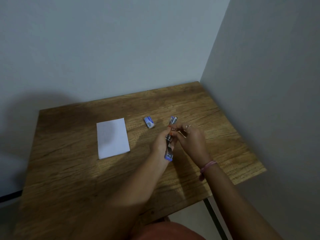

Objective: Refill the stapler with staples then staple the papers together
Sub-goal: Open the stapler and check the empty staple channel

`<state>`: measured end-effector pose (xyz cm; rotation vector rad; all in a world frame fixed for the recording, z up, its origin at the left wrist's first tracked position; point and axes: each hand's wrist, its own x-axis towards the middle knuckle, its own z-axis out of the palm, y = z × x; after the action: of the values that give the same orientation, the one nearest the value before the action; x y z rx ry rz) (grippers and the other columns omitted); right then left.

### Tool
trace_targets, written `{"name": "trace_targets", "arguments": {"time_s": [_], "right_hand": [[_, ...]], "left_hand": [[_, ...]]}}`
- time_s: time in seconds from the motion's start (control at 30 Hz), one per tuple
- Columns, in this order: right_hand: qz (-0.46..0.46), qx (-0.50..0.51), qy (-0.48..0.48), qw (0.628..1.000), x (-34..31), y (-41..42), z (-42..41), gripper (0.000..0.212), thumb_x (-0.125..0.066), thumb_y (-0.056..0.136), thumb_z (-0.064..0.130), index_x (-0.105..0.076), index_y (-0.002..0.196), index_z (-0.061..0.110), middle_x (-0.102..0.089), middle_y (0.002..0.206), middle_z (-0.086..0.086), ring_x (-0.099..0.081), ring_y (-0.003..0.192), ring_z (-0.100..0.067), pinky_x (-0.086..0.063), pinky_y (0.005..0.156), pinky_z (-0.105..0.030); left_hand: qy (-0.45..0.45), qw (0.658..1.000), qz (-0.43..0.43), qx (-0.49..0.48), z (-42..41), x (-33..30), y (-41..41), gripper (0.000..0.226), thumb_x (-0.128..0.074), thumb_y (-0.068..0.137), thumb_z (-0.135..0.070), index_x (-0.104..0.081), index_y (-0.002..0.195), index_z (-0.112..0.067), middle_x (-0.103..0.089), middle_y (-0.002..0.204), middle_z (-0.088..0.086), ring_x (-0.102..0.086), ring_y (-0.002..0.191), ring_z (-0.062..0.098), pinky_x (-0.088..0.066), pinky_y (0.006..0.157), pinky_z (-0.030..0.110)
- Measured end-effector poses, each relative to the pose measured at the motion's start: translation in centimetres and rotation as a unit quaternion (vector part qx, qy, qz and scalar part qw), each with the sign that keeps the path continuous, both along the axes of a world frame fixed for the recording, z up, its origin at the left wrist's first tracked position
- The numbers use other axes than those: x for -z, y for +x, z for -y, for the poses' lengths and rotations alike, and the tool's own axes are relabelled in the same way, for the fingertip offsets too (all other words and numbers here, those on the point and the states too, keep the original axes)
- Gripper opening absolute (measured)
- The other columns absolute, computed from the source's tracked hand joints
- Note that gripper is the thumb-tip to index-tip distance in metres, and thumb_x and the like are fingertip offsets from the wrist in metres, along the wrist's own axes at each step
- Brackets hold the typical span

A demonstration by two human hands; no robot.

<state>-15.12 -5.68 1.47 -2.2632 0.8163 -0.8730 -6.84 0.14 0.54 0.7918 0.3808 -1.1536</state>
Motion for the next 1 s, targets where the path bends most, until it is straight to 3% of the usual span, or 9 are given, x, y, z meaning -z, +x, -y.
{"name": "trace_targets", "arguments": {"time_s": [0.17,0.27,0.4,0.5,0.57,0.67,0.77,0.87,1.0], "right_hand": [[0.022,-0.025,-0.008,0.999,0.0,-0.2,0.2,0.015,-0.072,0.08,0.005,-0.073,0.094,0.009,-0.07,0.09,0.004,-0.059,0.081,0.0,-0.043,0.078,-0.005],[0.074,-0.039,0.14,0.987,-0.3,-0.4,0.2,0.022,-0.066,0.085,0.002,-0.07,0.104,0.011,-0.07,0.102,0.005,-0.067,0.096,-0.01,-0.052,0.088,-0.021],[0.213,-0.015,0.365,0.906,-0.4,-0.1,-0.8,0.033,-0.063,0.087,-0.001,-0.063,0.118,0.008,-0.069,0.114,-0.005,-0.066,0.105,-0.013,-0.053,0.089,-0.026],[0.306,0.04,0.495,0.812,-0.4,0.4,-1.5,0.031,-0.058,0.089,0.004,-0.057,0.119,0.011,-0.064,0.1,-0.005,-0.064,0.082,-0.012,-0.053,0.074,-0.029],[0.327,0.06,0.545,0.77,-0.3,0.6,-1.4,0.027,-0.057,0.09,0.008,-0.054,0.116,0.014,-0.066,0.087,-0.002,-0.063,0.074,-0.01,-0.05,0.069,-0.029],[0.289,0.048,0.565,0.771,-0.3,0.8,-1.5,0.009,-0.058,0.089,0.016,-0.065,0.093,0.018,-0.067,0.074,0.005,-0.06,0.069,-0.009,-0.048,0.063,-0.027],[0.283,0.041,0.586,0.758,-0.3,1.0,-1.9,0.018,-0.059,0.086,0.021,-0.071,0.073,0.017,-0.064,0.064,0.006,-0.06,0.061,-0.007,-0.049,0.056,-0.024],[0.289,0.056,0.603,0.742,-0.3,1.1,-2.1,0.019,-0.062,0.081,0.021,-0.061,0.063,0.014,-0.053,0.053,0.004,-0.054,0.05,-0.009,-0.047,0.049,-0.023],[0.261,0.073,0.581,0.767,-0.1,1.4,-2.2,0.011,-0.064,0.076,0.018,-0.063,0.071,0.008,-0.053,0.054,-0.001,-0.054,0.05,-0.011,-0.046,0.048,-0.024]], "left_hand": [[-0.012,1.0,-0.009,0.003,-0.1,-0.3,0.0,0.009,-0.06,0.09,-0.005,-0.065,0.089,0.003,-0.073,0.074,0.011,-0.07,0.058,0.012,-0.059,0.064,0.023],[-0.046,0.999,-0.002,0.024,-0.1,-0.6,0.1,0.016,-0.058,0.092,-0.01,-0.068,0.084,-0.001,-0.073,0.068,0.007,-0.07,0.058,0.011,-0.058,0.056,0.021],[-0.076,0.996,-0.003,0.042,0.0,-0.8,0.0,0.03,-0.053,0.095,-0.013,-0.073,0.075,-0.003,-0.073,0.068,0.006,-0.07,0.058,0.012,-0.056,0.052,0.02],[-0.077,0.996,-0.004,0.049,-0.1,-0.7,-0.2,0.037,-0.055,0.093,-0.014,-0.076,0.064,-0.004,-0.073,0.069,0.007,-0.07,0.058,0.011,-0.057,0.054,0.019],[-0.074,0.996,-0.012,0.042,-0.2,-0.5,-0.3,0.029,-0.058,0.091,-0.012,-0.075,0.069,-0.003,-0.072,0.07,0.008,-0.07,0.059,0.011,-0.057,0.055,0.019],[-0.064,0.996,0.002,0.064,-0.2,-0.4,-0.7,0.02,-0.06,0.09,-0.017,-0.072,0.078,-0.006,-0.071,0.071,0.004,-0.068,0.058,0.01,-0.056,0.056,0.018],[-0.046,0.995,0.017,0.085,-0.4,-0.5,-0.9,0.017,-0.062,0.089,-0.02,-0.071,0.082,-0.008,-0.071,0.067,0.001,-0.068,0.055,0.009,-0.055,0.051,0.018],[-0.013,0.993,0.054,0.104,-0.8,-0.4,-1.0,0.018,-0.061,0.09,-0.024,-0.07,0.083,-0.01,-0.07,0.065,0.0,-0.067,0.055,0.009,-0.053,0.049,0.019],[-0.005,0.99,0.072,0.12,-1.1,-0.5,-1.0,0.017,-0.055,0.094,-0.02,-0.066,0.091,-0.008,-0.072,0.065,0.002,-0.069,0.058,0.011,-0.055,0.051,0.022]]}}
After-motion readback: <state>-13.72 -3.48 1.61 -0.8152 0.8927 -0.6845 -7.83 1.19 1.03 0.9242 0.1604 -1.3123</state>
